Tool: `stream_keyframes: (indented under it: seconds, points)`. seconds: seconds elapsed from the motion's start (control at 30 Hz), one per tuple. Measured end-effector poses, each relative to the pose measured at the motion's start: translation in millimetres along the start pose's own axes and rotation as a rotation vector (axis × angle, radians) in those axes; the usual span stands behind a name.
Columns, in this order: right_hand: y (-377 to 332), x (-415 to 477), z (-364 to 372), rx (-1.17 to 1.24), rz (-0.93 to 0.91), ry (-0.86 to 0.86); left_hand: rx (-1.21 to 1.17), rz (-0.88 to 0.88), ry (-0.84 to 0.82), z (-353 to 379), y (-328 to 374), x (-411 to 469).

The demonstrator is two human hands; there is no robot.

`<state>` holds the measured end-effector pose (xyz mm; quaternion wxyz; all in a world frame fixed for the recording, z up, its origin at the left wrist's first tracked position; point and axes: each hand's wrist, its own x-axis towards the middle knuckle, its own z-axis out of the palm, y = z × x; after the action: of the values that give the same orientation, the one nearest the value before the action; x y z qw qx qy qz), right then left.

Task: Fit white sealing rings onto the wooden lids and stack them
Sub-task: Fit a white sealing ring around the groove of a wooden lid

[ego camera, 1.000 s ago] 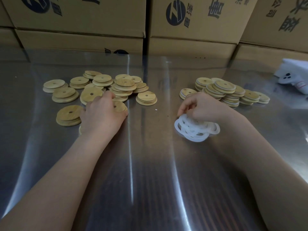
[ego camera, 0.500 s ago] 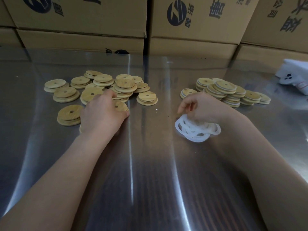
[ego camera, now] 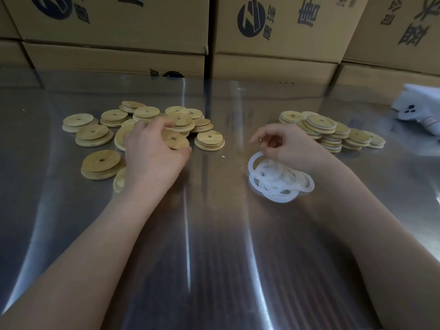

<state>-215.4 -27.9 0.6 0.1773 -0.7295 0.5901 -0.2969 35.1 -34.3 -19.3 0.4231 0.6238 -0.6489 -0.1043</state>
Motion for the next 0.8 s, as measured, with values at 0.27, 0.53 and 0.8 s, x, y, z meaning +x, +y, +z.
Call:
stream_keyframes:
  seconds: [0.27, 0.53, 0.8]
  points:
    - [-6.3, 0.5, 2.9, -0.135, 0.019, -0.08, -1.216, -0.503, -0.227, -2.4, 11.1, 0.0]
    - [-10.5, 0.3, 6.3, -0.198, 0.025, -0.109, -1.396, -0.658, -0.275, 2.6, 7.7, 4.1]
    - [-9.9, 3.6, 8.6, -0.282, -0.056, -0.02, -1.37, -0.668, -0.356, 2.8, 4.7, 3.0]
